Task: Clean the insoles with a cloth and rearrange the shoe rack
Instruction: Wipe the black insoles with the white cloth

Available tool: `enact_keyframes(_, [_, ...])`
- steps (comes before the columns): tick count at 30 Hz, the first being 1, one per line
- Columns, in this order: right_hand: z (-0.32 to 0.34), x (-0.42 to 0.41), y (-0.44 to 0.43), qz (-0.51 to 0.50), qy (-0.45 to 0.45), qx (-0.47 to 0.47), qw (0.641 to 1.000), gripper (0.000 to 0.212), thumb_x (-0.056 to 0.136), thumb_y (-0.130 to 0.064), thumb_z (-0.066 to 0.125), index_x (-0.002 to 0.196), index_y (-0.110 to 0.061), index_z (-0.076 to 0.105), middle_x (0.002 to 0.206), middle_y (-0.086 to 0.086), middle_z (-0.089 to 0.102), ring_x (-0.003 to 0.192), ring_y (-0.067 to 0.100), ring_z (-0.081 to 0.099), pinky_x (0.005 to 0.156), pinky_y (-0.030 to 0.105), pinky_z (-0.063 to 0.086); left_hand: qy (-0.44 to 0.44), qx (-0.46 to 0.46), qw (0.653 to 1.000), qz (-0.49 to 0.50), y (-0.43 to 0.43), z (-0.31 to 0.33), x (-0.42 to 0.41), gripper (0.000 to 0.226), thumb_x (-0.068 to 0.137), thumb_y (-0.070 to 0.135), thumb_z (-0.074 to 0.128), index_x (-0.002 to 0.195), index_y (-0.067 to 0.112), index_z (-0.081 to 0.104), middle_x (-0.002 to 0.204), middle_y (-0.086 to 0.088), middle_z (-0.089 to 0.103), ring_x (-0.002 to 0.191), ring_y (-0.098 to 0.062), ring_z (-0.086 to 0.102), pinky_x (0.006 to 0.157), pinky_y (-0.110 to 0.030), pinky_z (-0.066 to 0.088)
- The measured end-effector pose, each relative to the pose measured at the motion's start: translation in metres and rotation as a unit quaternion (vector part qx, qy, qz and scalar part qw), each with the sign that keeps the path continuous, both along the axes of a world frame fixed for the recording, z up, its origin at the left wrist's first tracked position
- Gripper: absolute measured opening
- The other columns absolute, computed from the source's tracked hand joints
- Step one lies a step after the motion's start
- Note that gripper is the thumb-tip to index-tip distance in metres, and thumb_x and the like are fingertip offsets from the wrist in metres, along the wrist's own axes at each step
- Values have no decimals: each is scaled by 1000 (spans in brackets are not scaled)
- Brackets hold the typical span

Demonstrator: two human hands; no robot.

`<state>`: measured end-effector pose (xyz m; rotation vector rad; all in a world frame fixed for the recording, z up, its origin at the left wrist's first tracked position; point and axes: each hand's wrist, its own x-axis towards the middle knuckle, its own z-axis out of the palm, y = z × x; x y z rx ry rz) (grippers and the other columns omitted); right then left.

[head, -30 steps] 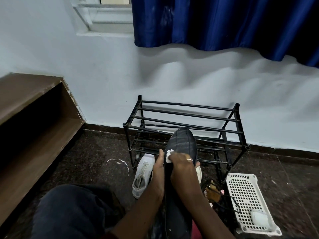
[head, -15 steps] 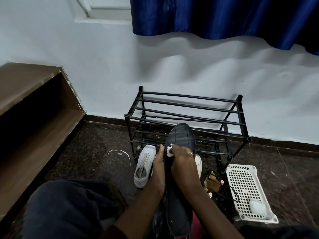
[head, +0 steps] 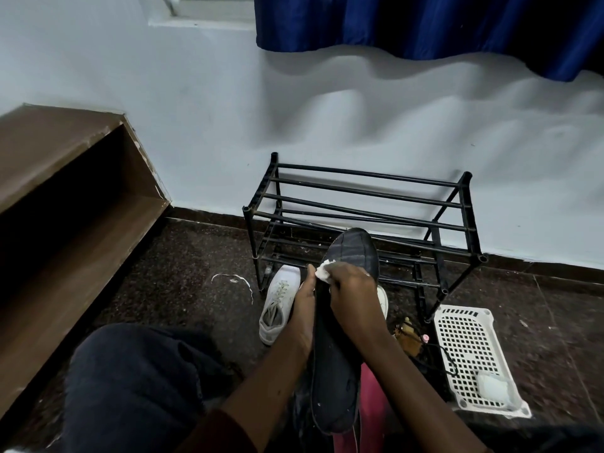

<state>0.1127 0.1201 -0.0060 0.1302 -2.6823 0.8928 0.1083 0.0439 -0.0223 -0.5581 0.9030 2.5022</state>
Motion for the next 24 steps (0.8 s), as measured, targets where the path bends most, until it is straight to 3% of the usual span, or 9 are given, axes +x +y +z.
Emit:
enact_keyframes(2, [-7,2,-5,16,3,31,999,26,63,13,66,85,-2,71,92,15,68,81,36,62,71,29,50,-8,-9,1000,5,-1,-3,-2,60,99,45,30,84,5,72,83,-12,67,72,-17,69,65,-20,54])
enact_keyframes(5, [-9,11,-8,40,21,18,999,37,55,17,64,83,-5,72,87,8,69,77,30,62,71,21,44,-35,-37,999,5,-5,-2,-8,57,95,56,31,88,8,61,77,-8,65,65,-14,68,66,-21,52])
enact_keyframes(8, [-7,24,-8,47,37,4,998,38,50,11,53,75,-9,73,79,2,71,70,22,63,70,15,38,-47,-76,996,-1,-7,-6,-12,68,96,56,26,77,5,65,59,-8,67,50,-14,66,52,-19,51])
enact_keyframes(11, [-12,36,-7,53,7,-9,999,38,53,6,50,76,-13,73,81,-1,71,73,20,65,67,17,44,-35,-77,996,-5,-5,-11,-15,76,100,46,21,62,5,74,60,-9,69,51,-16,67,46,-20,53])
enact_keyframes(15, [-14,27,-6,45,18,15,999,30,57,4,55,78,-11,72,83,2,71,73,22,65,64,22,48,-52,-36,998,3,-7,-14,-12,45,102,32,30,90,3,62,70,-9,67,59,-16,67,54,-19,54])
enact_keyframes(17, [-13,14,-5,35,33,33,998,24,60,4,55,76,-6,71,82,6,70,71,25,64,62,25,51,-55,-38,998,5,-4,-13,-8,37,100,25,31,83,6,58,68,-7,60,57,-13,64,55,-17,52])
enact_keyframes(21, [-13,2,-4,8,31,55,998,24,61,4,53,76,-6,69,84,6,69,71,26,62,62,25,49,-39,-9,999,10,2,-14,-5,56,99,16,29,59,8,67,57,-6,59,52,-10,62,52,-15,49])
enact_keyframes(24, [-15,8,-2,22,38,35,998,24,57,6,52,69,-8,67,75,4,68,66,24,60,60,26,44,-39,-4,999,18,3,-10,-6,52,98,19,32,59,10,65,58,-4,57,54,-10,60,59,-19,50])
